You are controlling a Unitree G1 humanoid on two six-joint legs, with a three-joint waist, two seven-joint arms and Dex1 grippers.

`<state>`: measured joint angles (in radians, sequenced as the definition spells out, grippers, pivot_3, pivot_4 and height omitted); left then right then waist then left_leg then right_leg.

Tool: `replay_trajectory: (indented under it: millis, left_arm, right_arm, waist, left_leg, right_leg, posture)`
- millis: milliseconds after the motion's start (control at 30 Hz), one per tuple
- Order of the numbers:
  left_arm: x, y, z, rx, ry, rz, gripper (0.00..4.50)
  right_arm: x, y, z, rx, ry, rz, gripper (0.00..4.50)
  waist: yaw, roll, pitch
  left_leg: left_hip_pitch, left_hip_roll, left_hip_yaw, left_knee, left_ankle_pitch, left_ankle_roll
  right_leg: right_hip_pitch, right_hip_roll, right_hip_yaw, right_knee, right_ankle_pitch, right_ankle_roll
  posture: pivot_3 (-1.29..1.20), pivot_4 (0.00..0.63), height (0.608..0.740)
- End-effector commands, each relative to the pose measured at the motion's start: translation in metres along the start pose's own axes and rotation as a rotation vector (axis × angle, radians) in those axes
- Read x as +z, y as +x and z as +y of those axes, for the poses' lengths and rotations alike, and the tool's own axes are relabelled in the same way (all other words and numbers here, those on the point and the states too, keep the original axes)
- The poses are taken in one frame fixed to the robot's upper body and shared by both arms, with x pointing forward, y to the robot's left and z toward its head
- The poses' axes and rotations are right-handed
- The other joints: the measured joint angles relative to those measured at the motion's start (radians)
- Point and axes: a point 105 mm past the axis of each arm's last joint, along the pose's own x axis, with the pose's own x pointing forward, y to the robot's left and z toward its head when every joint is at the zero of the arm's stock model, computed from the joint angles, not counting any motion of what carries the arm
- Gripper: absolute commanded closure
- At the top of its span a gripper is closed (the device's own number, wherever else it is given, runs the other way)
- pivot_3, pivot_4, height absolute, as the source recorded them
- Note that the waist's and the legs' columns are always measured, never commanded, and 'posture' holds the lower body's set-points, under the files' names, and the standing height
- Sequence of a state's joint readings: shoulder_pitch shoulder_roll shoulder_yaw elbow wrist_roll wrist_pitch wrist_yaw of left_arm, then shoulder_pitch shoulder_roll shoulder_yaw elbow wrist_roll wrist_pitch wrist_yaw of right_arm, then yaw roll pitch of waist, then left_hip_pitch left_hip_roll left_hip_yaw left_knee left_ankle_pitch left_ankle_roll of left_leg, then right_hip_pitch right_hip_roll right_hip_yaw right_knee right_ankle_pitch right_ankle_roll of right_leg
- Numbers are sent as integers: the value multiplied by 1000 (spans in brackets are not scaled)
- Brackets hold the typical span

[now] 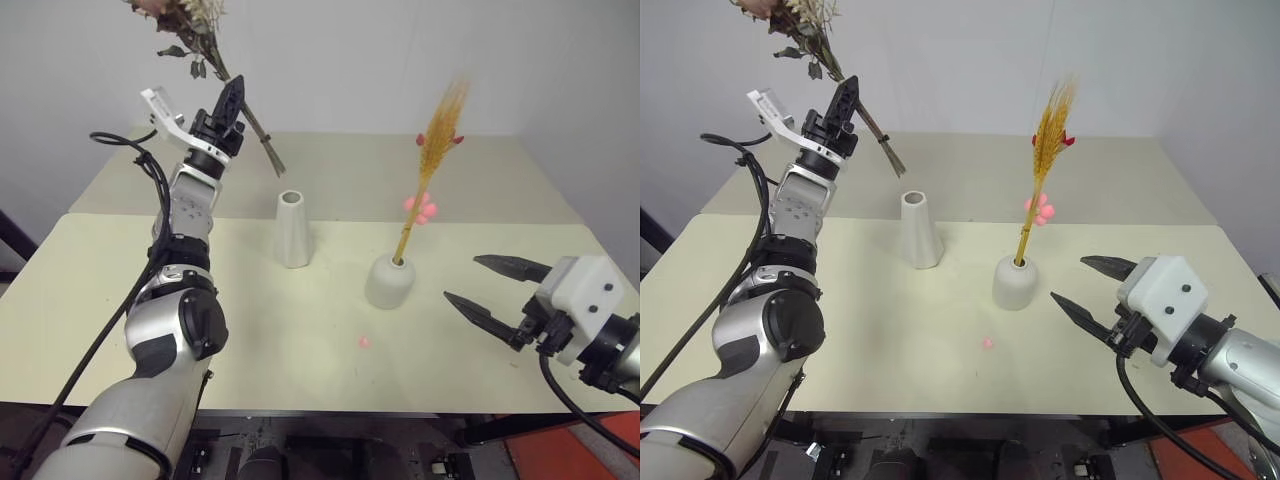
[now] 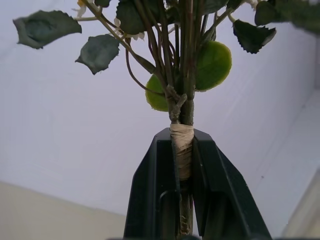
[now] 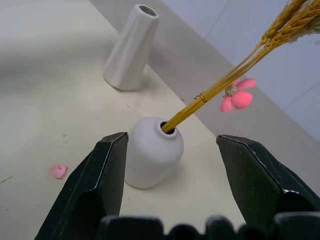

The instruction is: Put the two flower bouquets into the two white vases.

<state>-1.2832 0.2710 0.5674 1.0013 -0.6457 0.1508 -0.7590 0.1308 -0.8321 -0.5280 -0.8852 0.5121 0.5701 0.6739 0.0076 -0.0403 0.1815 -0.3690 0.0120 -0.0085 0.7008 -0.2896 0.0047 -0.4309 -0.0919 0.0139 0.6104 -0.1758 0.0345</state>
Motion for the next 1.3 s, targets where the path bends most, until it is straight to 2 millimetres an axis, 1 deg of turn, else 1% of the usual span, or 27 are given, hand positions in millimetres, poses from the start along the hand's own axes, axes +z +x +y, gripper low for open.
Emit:
replay_trajectory:
  millis: [33, 333, 467, 567, 767, 867, 1000, 1300]
  left_arm:
    - [0, 14, -18, -75, 52, 16, 4394]
    - [-12, 2, -6, -40, 71, 65, 4394]
    - [-14, -1, -1, -12, 95, 69, 4394]
    - [-17, -2, 1, -5, 79, 81, 4394]
    - [-29, -8, 5, 1, 106, 130, 4394]
    - [-33, -8, 3, -13, 123, 153, 4394]
    - [-42, -7, -5, -69, 190, 197, 4394]
    - [-49, -10, -11, -131, 266, 221, 4394]
  right_arm:
    - [9, -5, -4, -53, -69, -22, 1079]
    - [7, -6, -5, -59, -84, -15, 1079]
    - [7, -5, -5, -54, -87, -20, 1079]
    - [7, -4, -6, -55, -86, -19, 1079]
    - [4, -4, -6, -61, -83, -11, 1079]
    - [2, -4, -7, -72, -80, -8, 1079]
    - [2, -4, -8, -81, -79, -14, 1079]
    - [-1, -3, -9, -86, -84, -8, 1079]
  waist:
    - [-1, 0, 0]
    - [-4, 0, 0]
    - [-5, 0, 0]
    - [-4, 0, 0]
    - [-4, 0, 0]
    - [-4, 0, 0]
    - [-4, 0, 0]
    - [-5, 0, 0]
  left_leg:
    - [0, 0, 0, 0, 0, 0]
    - [0, 0, 0, 0, 0, 0]
    - [0, 0, 0, 0, 0, 0]
    - [0, 0, 0, 0, 0, 0]
    - [0, 0, 0, 0, 0, 0]
    - [0, 0, 0, 0, 0, 0]
    - [0, 0, 0, 0, 0, 0]
    - [0, 0, 0, 0, 0, 0]
  right_leg:
    - [0, 0, 0, 0, 0, 0]
    - [0, 0, 0, 0, 0, 0]
    - [0, 0, 0, 0, 0, 0]
    - [0, 0, 0, 0, 0, 0]
    - [1, 0, 0, 0, 0, 0]
    - [1, 0, 0, 0, 0, 0]
    - [1, 0, 0, 0, 0, 0]
    - [1, 0, 0, 0, 0, 0]
  posture:
    - [0, 150, 740]
    - [0, 150, 740]
    - [0, 150, 740]
    - [0, 150, 740]
    - [0, 150, 740]
    - [0, 150, 740]
    - [0, 150, 740]
    - [0, 150, 740]
